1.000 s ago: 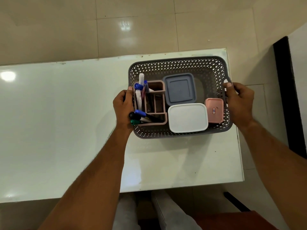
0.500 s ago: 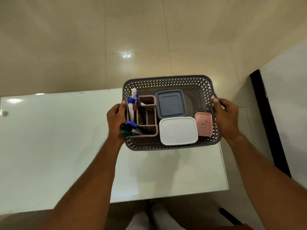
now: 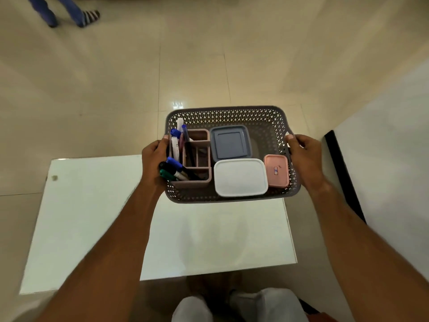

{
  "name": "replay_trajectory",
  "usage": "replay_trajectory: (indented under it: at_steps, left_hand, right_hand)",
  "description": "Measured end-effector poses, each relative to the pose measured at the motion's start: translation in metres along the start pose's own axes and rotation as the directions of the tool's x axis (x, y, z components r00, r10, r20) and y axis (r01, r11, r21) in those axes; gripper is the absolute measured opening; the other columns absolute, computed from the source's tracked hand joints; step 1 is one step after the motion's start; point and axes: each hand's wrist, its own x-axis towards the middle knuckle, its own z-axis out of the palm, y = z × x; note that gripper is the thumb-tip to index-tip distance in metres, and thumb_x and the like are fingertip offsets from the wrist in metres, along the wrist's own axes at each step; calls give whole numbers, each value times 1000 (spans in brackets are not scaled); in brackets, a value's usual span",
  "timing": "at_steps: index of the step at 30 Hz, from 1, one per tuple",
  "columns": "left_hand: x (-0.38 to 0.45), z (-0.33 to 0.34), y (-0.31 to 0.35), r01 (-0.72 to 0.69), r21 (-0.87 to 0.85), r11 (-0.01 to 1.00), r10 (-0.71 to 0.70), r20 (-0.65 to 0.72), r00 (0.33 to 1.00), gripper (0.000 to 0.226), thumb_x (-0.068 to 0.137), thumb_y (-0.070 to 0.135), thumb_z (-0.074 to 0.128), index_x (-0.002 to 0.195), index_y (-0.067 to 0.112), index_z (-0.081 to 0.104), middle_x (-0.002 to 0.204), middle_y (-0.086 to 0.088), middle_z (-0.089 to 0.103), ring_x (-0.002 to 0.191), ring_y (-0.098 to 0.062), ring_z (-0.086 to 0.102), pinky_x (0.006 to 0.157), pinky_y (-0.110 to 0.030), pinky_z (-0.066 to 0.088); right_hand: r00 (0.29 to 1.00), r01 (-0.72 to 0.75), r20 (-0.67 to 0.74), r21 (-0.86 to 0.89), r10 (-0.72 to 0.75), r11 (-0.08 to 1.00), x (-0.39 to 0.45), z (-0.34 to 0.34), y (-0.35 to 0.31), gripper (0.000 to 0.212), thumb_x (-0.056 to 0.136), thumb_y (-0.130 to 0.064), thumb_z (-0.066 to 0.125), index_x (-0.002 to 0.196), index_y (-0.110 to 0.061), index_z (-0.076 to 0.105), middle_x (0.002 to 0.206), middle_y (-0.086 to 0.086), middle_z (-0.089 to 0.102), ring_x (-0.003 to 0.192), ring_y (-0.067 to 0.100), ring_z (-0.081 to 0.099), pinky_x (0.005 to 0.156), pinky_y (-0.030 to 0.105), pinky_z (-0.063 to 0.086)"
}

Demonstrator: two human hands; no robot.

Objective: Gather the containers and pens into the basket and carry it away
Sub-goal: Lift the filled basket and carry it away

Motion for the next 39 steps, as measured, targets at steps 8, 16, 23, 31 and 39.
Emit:
replay_trajectory:
  at_steps: [8, 16, 23, 31, 39]
  left_hand:
    - [-31, 16, 47, -19, -29, 999, 18, -39, 999, 34, 101, 32, 61, 72, 13, 59, 64, -4, 54, 52, -14, 51, 55, -25, 49]
    - [-59, 65, 45, -12, -37, 999, 7, -149, 989, 34, 99, 34, 62, 72, 14, 58, 66, -6, 54, 56, -17, 52, 59, -27, 50]
    - [-107, 124, 26, -23, -122, 992, -14, -296, 955, 32, 103, 27, 57, 76, 12, 62, 54, 6, 62, 47, -6, 57, 52, -19, 51]
    - [-139, 151, 14, -27, -200, 979, -58, -410, 910, 31, 103, 26, 57, 76, 12, 63, 53, 6, 61, 47, -6, 57, 52, -18, 53]
    - [-148, 152, 29, -51, -197, 979, -50, -472, 880, 28, 102, 31, 59, 81, 13, 66, 57, 5, 64, 52, -9, 61, 59, -21, 55]
  right_hand:
    - [998, 44, 48, 15, -45, 999, 15, -28, -36, 35, 101, -29, 59, 78, -5, 71, 69, 4, 64, 66, 13, 50, 65, 30, 41]
    - [984, 110, 140, -7, -108, 994, 56, -63, -32, 31, 103, -23, 58, 85, -4, 74, 76, 7, 69, 62, 7, 53, 51, 10, 38]
    - [945, 204, 270, -54, -183, 977, 107, -106, -41, 30, 103, -23, 58, 92, -2, 76, 84, 10, 73, 67, 9, 57, 56, 14, 43]
    - [889, 221, 413, -14, -196, 975, 134, -123, -53, 31, 102, -24, 58, 84, -5, 74, 73, 2, 69, 64, 8, 55, 63, 26, 44]
    - [851, 223, 480, 36, -213, 974, 148, -107, -64, 37, 101, -23, 60, 64, -15, 64, 60, -3, 59, 57, 8, 46, 61, 26, 39]
